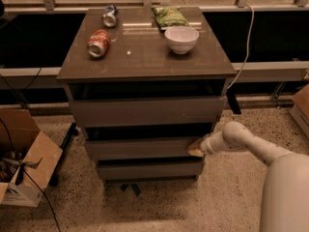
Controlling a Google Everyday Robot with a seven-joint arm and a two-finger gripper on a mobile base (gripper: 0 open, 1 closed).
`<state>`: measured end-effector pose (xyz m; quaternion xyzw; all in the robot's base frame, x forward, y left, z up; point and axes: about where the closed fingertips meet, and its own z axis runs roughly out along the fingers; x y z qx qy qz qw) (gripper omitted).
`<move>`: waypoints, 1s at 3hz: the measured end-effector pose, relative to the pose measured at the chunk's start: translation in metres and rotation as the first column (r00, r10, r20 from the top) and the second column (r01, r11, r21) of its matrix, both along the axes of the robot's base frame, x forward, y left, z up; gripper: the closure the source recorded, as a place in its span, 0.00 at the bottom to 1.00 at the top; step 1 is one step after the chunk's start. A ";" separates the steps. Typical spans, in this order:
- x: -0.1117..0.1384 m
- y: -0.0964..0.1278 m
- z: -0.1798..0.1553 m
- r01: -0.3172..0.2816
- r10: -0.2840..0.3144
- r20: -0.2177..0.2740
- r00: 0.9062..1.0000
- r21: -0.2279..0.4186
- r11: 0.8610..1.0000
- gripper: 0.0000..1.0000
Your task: Close middle drawer
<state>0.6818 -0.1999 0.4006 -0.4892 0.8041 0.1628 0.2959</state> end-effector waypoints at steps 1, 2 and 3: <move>0.000 0.002 -0.002 -0.002 0.002 -0.002 1.000 0.001 1.000 0.28; -0.001 0.005 -0.003 -0.006 0.006 -0.005 1.000 0.003 1.000 0.05; -0.002 0.006 -0.005 -0.007 0.008 -0.007 1.000 0.004 1.000 0.00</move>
Offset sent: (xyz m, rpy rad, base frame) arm -0.0003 0.0015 -0.0012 0.0011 0.0016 0.0020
